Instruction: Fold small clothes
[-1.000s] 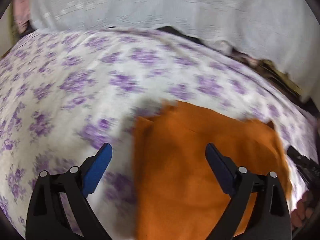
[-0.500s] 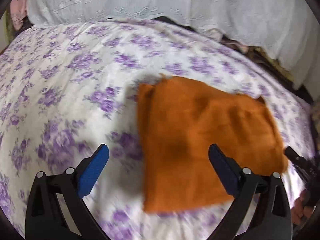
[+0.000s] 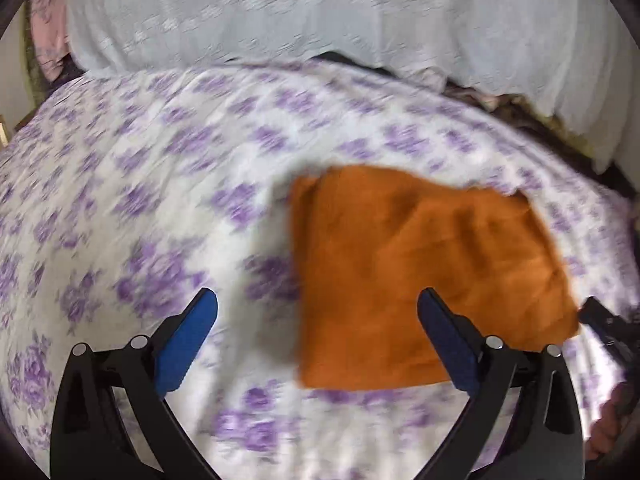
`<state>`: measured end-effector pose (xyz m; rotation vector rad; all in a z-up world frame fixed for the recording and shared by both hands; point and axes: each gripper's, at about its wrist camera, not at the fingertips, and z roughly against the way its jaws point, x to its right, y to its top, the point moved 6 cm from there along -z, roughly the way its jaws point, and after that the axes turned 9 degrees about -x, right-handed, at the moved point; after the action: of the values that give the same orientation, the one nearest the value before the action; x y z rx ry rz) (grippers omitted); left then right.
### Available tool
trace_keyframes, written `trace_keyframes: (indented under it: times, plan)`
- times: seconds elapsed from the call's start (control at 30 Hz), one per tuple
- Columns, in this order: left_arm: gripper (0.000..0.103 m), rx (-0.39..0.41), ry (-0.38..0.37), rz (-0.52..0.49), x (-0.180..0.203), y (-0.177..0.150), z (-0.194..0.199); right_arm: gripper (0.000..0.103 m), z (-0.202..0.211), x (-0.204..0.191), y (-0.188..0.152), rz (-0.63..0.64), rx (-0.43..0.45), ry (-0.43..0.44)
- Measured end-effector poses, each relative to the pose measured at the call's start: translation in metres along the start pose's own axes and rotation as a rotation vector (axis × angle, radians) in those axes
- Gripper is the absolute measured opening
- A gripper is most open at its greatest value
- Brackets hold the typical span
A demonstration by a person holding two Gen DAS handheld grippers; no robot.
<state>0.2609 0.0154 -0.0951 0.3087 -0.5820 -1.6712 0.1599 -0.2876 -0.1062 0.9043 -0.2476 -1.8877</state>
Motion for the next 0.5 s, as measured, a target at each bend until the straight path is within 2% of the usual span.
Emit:
trace_keyframes:
  times: [0.07,0.17,0.33,0.47,0.5]
  plan:
    - [0.097,0.013,-0.001,-0.040,0.021,0.006,0.004,0.050,-0.004,0.007,0.005,-0.008,0.004,-0.024]
    - [0.097,0.012,0.003,-0.084,0.051,0.016,-0.003,0.050,-0.009,0.020,0.010,-0.049,0.003,0.000]
    - [0.097,-0.026,-0.007,-0.091,0.079,0.023,-0.032,0.050,-0.025,0.028,0.017,-0.083,-0.008,0.028]
    - [0.099,-0.092,0.067,-0.105,0.082,0.009,-0.074,0.049,-0.047,0.037,0.020,-0.127,-0.057,0.074]
    - [0.099,-0.074,0.095,-0.122,0.083,0.005,-0.078,0.046,-0.051,0.038,0.022,-0.132,-0.063,0.083]
